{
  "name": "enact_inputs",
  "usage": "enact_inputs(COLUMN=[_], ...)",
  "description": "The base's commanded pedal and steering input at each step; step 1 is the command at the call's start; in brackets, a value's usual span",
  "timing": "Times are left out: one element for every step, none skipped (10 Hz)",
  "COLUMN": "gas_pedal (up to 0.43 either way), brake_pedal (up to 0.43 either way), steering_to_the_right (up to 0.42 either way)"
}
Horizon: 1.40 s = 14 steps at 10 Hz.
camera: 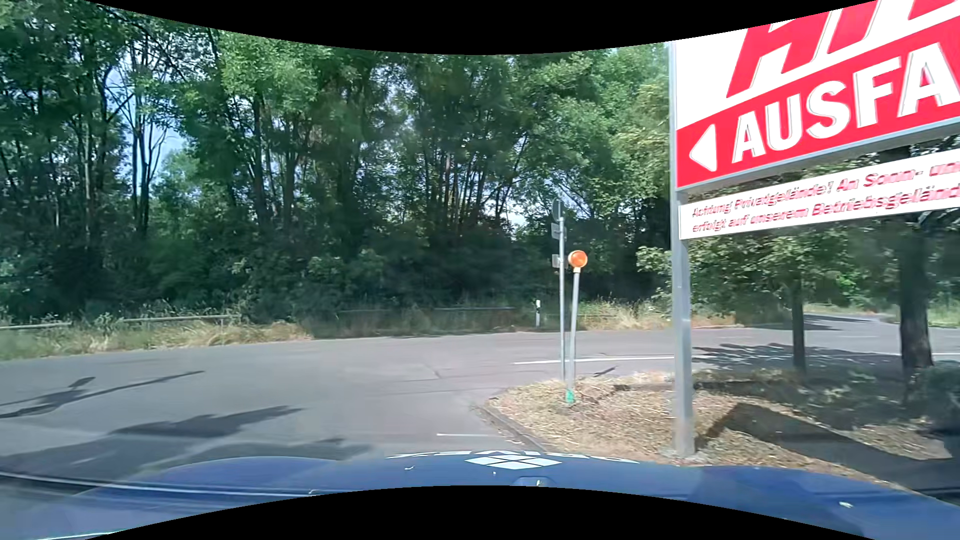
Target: Follow the waypoints while adhering to traffic rules and regulations
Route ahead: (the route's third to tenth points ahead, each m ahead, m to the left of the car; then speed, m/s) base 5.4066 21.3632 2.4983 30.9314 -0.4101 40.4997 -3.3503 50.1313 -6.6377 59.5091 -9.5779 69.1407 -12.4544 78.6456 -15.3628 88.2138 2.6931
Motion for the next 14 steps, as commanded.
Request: enact_inputs(gas_pedal=[0.0, 0.0, 0.0, 0.0, 0.0, 0.0, 0.0, 0.0, 0.0, 0.0, 0.0, 0.0, 0.0, 0.0], brake_pedal=[0.018, 0.085, 0.128, 0.165, 0.189, 0.213, 0.22, 0.22, 0.201, 0.201, 0.213, 0.22, 0.22, 0.22], steering_to_the_right=[-0.487, -0.457, -0.425, -0.399, -0.379, -0.358, -0.333, -0.314, -0.292, -0.268, -0.246, -0.215, -0.178, -0.153])
